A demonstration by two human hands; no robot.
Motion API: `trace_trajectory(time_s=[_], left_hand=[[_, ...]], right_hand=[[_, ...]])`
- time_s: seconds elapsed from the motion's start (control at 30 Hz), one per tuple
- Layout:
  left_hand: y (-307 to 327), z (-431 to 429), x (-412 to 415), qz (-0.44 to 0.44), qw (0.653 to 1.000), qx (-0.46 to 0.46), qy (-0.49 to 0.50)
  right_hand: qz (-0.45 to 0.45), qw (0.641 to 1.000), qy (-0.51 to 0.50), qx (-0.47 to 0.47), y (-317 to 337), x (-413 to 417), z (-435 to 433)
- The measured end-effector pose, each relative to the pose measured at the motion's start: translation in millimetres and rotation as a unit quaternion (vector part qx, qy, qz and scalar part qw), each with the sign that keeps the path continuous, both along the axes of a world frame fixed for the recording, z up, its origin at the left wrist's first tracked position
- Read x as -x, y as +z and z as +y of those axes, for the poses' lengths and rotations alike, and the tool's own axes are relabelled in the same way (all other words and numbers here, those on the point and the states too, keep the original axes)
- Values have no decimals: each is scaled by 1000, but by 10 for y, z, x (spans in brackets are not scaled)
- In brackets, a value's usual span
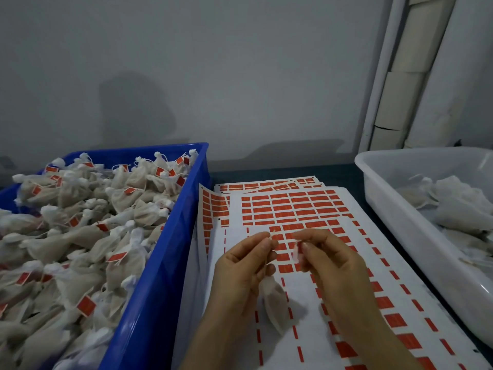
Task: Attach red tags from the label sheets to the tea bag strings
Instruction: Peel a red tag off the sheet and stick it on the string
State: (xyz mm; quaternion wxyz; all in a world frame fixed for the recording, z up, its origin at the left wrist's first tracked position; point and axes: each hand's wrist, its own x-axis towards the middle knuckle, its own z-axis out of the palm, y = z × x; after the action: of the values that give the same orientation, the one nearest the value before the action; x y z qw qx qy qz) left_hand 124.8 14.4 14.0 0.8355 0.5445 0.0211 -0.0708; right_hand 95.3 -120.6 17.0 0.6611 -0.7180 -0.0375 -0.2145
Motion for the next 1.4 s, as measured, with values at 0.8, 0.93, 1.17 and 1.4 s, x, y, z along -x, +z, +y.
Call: trace_trajectory(time_s=[0.8,0.93,1.17,1.4], left_hand=[[-22,-11,55,13,994,56,-90],[-41,-15,45,8,994,53,-95],[-42,-29,60,-11,995,21,-92],[-24,-43,78,-26,995,13,-93]], right_hand=[[29,997,54,-50,10,42,118],[24,997,55,-44,0,37,112],[13,997,61,-42,13,44,120],[3,997,64,-46,-26,26,97]])
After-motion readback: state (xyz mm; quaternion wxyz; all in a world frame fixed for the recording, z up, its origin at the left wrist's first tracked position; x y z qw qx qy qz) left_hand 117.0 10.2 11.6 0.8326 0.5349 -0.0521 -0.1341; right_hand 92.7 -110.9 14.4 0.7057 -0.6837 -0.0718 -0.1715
